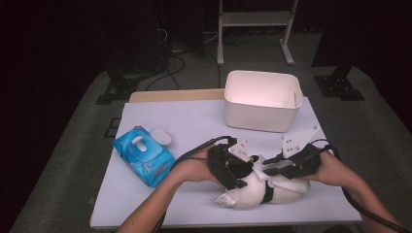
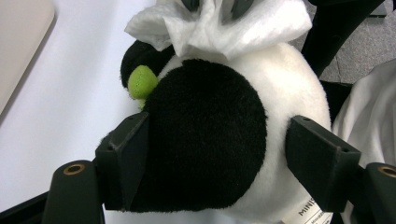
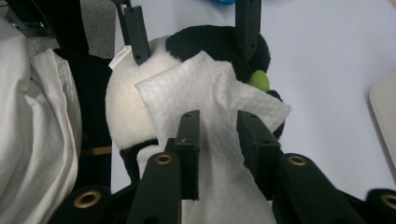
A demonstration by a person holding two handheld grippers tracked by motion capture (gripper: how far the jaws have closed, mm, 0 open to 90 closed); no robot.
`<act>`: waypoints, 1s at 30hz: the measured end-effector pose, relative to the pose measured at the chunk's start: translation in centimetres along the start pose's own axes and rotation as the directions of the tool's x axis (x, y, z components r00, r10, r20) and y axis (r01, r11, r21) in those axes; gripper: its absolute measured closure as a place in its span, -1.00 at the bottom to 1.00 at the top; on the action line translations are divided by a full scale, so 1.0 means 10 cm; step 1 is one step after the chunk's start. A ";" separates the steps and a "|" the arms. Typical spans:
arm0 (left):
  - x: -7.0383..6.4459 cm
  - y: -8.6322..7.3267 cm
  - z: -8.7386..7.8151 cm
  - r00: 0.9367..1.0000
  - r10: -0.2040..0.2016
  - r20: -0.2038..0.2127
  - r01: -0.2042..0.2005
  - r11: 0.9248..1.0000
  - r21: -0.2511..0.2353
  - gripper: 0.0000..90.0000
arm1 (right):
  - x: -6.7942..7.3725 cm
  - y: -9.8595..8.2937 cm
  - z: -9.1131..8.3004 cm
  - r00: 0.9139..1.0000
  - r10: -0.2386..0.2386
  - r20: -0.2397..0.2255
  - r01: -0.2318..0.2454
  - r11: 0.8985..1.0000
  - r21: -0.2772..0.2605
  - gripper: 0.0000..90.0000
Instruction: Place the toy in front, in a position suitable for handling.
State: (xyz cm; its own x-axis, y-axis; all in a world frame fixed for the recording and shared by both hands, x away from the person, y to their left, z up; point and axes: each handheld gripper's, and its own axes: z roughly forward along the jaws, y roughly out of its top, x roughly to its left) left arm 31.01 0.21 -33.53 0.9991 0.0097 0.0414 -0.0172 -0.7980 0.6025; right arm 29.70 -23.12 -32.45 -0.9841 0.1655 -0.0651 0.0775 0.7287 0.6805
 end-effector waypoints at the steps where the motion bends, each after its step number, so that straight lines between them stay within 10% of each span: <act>1: 0.00 0.00 0.00 1.000 0.001 -0.001 -0.001 1.000 0.002 -0.45 | 0.00 0.00 -0.02 1.000 -0.005 0.005 0.005 1.000 0.003 0.49; 21: 0.00 0.02 0.00 1.000 0.001 0.001 -0.001 1.000 0.015 -0.45 | 0.12 -0.36 -0.61 0.993 0.076 0.094 -0.070 0.995 -0.065 0.36; 30: 0.00 0.03 0.00 1.000 0.002 -0.005 -0.001 1.000 0.022 -0.45 | 0.16 -0.42 -0.36 0.996 0.053 0.071 -0.053 0.999 -0.002 0.64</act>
State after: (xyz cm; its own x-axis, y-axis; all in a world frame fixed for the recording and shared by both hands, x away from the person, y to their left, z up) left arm 30.96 -0.03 -33.37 0.9989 0.0114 0.0461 -0.0177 -0.8112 0.5846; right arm 27.19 -28.31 -32.76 -0.9648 0.2505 -0.0804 0.1292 0.7173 0.6846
